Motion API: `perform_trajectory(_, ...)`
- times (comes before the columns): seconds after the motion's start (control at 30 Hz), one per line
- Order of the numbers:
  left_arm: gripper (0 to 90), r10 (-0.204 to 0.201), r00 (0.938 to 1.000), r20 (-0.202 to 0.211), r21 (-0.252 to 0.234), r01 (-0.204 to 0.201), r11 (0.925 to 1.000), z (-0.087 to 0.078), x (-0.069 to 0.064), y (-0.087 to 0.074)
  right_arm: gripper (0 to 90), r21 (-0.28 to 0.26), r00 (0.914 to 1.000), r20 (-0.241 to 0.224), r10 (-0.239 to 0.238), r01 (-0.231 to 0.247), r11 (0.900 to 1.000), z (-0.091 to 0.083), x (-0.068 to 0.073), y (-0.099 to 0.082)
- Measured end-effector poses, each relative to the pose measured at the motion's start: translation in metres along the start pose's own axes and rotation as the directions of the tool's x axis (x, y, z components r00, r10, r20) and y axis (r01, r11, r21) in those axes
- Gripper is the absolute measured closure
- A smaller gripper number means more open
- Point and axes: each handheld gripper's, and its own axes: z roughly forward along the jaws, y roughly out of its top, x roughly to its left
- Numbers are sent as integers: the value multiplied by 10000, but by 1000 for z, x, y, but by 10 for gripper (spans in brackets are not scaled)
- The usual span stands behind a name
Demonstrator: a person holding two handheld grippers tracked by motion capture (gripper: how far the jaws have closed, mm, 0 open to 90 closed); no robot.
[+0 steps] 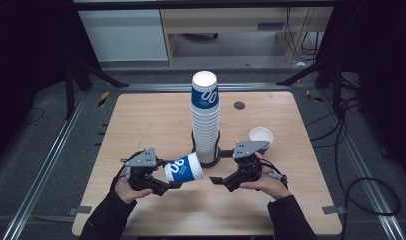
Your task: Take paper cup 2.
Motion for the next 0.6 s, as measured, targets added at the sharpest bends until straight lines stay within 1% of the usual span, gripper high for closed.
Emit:
perform_trajectory(0.2,264,46,9998,207,-294,-40,9996,2,-2,1,67,-149,9996,-266,39,-43,9999,3,3,0)
perform_trajectory(0.33,264,158,9991,388,-305,-146,9994,7,-4,1,67,-281,9983,-587,40,-57,9996,6,6,1)
perform_trajectory(0.37,264,203,9990,389,-311,-191,9993,8,-5,1,67,-339,9971,-754,64,-90,9994,7,7,2)
perform_trajectory(0.4,264,209,9986,489,-300,-194,9994,9,-5,1,67,-424,9963,-858,95,-131,9990,8,8,2)
perform_trajectory(0.6,265,336,9973,652,-396,-311,9987,13,-9,3,67,-445,9917,-1280,150,-209,9988,12,11,2)
